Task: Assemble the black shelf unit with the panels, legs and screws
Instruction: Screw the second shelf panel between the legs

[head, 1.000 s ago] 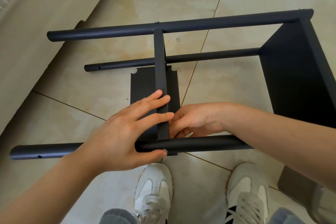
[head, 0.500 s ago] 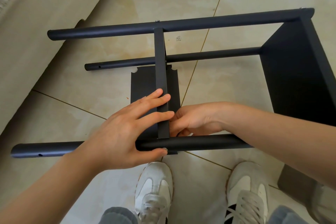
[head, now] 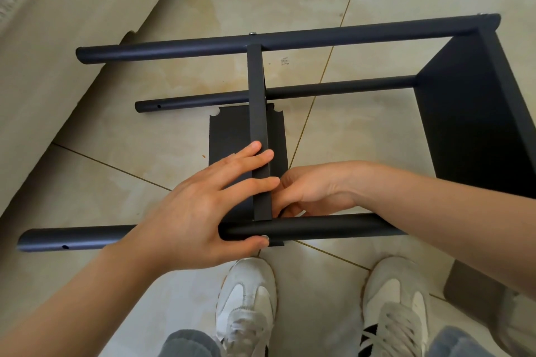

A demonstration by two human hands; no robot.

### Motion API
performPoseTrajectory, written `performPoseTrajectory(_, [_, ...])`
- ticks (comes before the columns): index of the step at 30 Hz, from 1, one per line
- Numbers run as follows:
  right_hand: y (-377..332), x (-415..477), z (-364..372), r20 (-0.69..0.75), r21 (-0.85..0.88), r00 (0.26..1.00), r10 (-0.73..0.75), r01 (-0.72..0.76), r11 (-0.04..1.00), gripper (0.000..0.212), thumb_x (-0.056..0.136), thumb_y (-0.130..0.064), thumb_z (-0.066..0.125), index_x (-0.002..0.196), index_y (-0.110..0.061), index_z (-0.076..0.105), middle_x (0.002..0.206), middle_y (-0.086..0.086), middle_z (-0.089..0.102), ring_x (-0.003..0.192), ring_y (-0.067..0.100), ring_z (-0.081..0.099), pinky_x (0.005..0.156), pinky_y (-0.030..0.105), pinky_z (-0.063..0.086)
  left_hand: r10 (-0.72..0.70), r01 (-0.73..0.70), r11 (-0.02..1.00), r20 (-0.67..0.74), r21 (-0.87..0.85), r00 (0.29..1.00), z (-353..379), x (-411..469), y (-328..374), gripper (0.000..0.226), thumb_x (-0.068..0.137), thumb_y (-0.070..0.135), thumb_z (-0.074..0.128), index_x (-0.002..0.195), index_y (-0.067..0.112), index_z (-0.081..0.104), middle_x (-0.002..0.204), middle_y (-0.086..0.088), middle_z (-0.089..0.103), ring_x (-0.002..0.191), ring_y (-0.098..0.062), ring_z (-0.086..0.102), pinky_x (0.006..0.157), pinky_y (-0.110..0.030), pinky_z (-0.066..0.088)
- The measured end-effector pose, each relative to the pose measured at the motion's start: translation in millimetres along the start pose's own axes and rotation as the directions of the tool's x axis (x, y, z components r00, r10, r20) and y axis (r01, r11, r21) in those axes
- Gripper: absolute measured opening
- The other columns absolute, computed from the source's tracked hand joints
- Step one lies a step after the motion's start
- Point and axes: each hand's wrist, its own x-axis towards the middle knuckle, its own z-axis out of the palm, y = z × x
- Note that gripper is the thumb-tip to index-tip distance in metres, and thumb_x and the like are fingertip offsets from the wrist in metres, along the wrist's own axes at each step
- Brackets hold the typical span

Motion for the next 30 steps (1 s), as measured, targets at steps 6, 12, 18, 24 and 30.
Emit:
performPoseTrajectory(6, [2, -3, -6, 0.018, 0.043, 1.0, -0.022, 0.021, 0.999, 0.018, 0.092, -0.007, 0.058, 0.084, -0.013, 0.074, 0.09, 0.009, 0.071, 0.085, 0.019, 0.066, 0.088, 0.035, 0.052, 0.001, -0.001, 1.0, -0.003, -0.004, 1.0, 0, 0, 0, 0.069, 0.082, 0.06, 0.063, 0.142, 0.027, 0.052, 0.162, 0.009, 0.028, 0.153, -0.01, 0.015, 0.114, -0.04, 0.037])
performPoseTrajectory(12, [-6, 1, -7, 0.002, -0.027, 1.0, -0.006, 0.006, 1.0, 0.029, 0.09, -0.005, 0.06, 0.067, -0.017, 0.073, 0.072, 0.003, 0.068, 0.071, 0.013, 0.063, 0.075, 0.026, 0.05, 0.002, -0.002, 1.0, 0.001, 0.005, 1.0, 0, -1, 0, 0.069, 0.083, 0.062, 0.062, 0.142, 0.029, 0.052, 0.162, 0.009, 0.028, 0.153, -0.01, 0.015, 0.112, -0.038, 0.037])
performPoseTrajectory(18, [-5, 4, -8, 0.055, -0.027, 0.998, 0.014, -0.013, 1.0, 0.019, 0.092, -0.007, 0.058, 0.077, -0.013, 0.07, 0.072, 0.002, 0.068, 0.07, 0.012, 0.064, 0.071, 0.024, 0.051, 0.004, -0.004, 1.0, 0.002, -0.002, 1.0, 0, -1, 0, 0.069, 0.083, 0.061, 0.063, 0.142, 0.028, 0.052, 0.162, 0.008, 0.029, 0.153, -0.012, 0.016, 0.112, -0.039, 0.038])
performPoseTrajectory(24, [-5, 5, -15, 0.109, -0.01, 0.994, 0.02, -0.019, 1.0, 0.017, 0.093, -0.009, 0.06, 0.081, -0.013, 0.071, 0.075, 0.002, 0.068, 0.07, 0.012, 0.063, 0.074, 0.023, 0.05, -0.002, 0.002, 1.0, 0.0, -0.01, 1.0, 0, -1, 0, 0.07, 0.082, 0.059, 0.067, 0.142, 0.027, 0.052, 0.162, 0.007, 0.029, 0.153, -0.014, 0.018, 0.111, -0.046, 0.042])
performPoseTrajectory(30, [-5, 12, -12, 0.134, 0.026, 0.991, -0.002, -0.002, 1.0, 0.02, 0.092, -0.003, 0.057, 0.078, -0.01, 0.07, 0.076, 0.006, 0.067, 0.073, 0.016, 0.062, 0.073, 0.024, 0.051, -0.003, 0.003, 1.0, 0.003, -0.009, 1.0, 0, -1, 0, 0.07, 0.081, 0.06, 0.067, 0.141, 0.026, 0.054, 0.162, 0.008, 0.03, 0.152, -0.014, 0.019, 0.11, -0.042, 0.041])
